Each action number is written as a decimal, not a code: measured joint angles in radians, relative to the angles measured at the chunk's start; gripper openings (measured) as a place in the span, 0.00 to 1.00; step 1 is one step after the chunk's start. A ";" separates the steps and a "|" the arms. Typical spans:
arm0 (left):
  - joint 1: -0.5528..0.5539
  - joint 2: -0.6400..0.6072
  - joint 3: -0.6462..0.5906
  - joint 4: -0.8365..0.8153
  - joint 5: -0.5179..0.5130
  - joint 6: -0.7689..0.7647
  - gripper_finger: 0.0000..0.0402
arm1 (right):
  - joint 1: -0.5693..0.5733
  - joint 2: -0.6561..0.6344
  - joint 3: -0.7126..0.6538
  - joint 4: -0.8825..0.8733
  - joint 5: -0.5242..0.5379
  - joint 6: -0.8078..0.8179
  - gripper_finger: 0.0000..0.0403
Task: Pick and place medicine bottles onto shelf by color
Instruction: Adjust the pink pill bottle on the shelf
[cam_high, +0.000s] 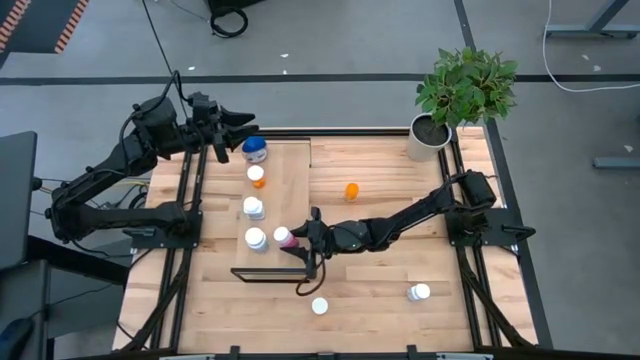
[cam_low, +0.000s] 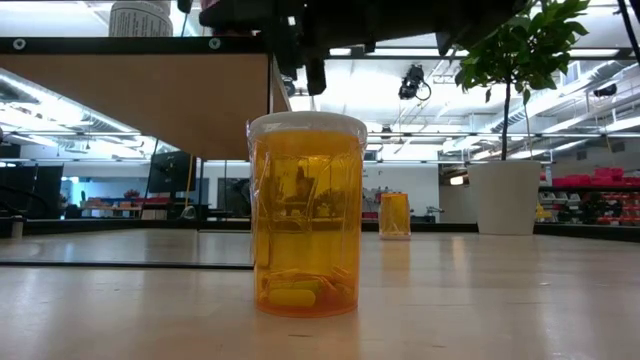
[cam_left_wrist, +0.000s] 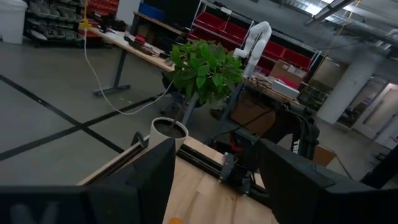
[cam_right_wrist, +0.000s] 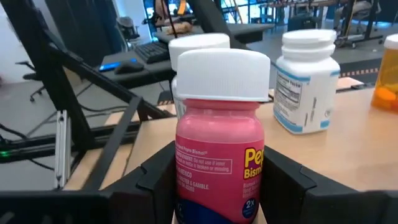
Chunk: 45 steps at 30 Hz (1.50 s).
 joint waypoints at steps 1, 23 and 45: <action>0.000 0.000 0.000 0.000 0.000 0.000 0.58 | 0.000 0.000 0.000 0.000 0.000 0.001 0.46; 0.000 0.000 0.000 -0.006 0.000 -0.002 0.58 | -0.003 0.005 0.000 -0.098 0.003 0.013 0.53; -0.056 0.000 0.000 -0.003 0.100 -0.060 0.58 | -0.002 -0.166 0.001 -0.141 0.065 0.105 0.47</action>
